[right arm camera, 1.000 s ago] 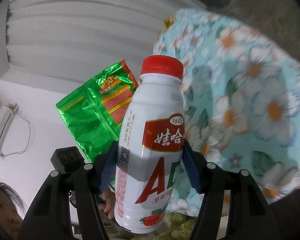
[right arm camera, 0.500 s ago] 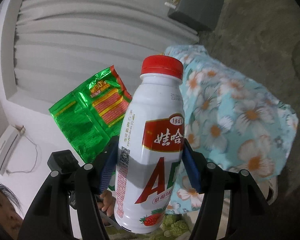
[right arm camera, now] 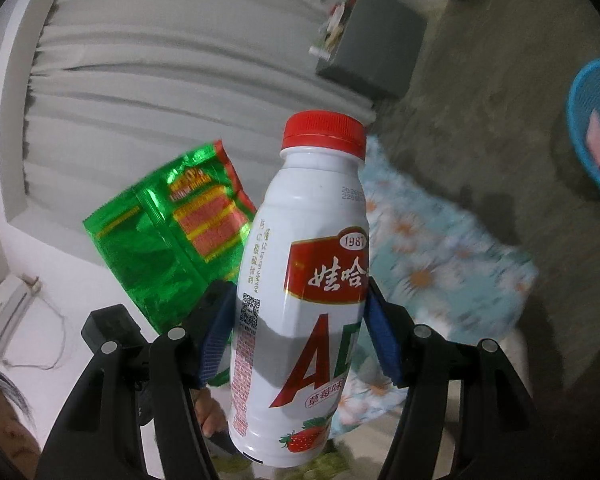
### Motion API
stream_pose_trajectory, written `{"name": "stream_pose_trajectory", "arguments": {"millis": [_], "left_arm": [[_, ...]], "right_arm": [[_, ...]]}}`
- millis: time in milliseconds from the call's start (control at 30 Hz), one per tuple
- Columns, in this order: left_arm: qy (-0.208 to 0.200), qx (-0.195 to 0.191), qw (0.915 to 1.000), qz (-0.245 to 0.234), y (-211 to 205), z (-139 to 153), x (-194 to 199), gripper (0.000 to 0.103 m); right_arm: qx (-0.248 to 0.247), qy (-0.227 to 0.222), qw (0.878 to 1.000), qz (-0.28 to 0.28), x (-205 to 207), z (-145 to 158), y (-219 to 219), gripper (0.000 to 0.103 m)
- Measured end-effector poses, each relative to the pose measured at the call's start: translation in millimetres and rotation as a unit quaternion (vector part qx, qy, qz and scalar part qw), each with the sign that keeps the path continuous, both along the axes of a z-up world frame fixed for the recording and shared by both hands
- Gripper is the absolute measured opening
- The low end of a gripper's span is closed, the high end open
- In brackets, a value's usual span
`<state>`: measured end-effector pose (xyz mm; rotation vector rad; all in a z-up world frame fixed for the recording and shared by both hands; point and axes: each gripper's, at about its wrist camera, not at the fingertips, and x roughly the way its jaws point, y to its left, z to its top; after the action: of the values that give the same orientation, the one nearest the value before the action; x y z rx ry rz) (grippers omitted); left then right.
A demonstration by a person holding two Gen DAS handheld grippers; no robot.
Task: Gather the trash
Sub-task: 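Carry the green bag and white bottle over the blue wastebasket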
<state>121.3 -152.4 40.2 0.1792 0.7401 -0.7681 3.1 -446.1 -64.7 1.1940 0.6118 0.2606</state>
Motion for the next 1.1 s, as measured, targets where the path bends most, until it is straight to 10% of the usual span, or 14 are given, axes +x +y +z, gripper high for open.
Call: {"name": "stream_pose_trajectory", "arguments": {"millis": [500, 1100], "left_arm": [[0.165, 0.002, 0.9774, -0.133, -147.0, -40.9, 16.6, 0.0], [0.102, 0.168, 0.9652, -0.172, -360.9, -147.4, 2.0, 0.003]], "right_arm": [[-0.151, 0.114, 0.966, -0.175, -94.3, 16.2, -88.4, 0.061], [-0.173, 0.232, 0.927, -0.238, -35.4, -84.4, -197.4, 0.062]]}}
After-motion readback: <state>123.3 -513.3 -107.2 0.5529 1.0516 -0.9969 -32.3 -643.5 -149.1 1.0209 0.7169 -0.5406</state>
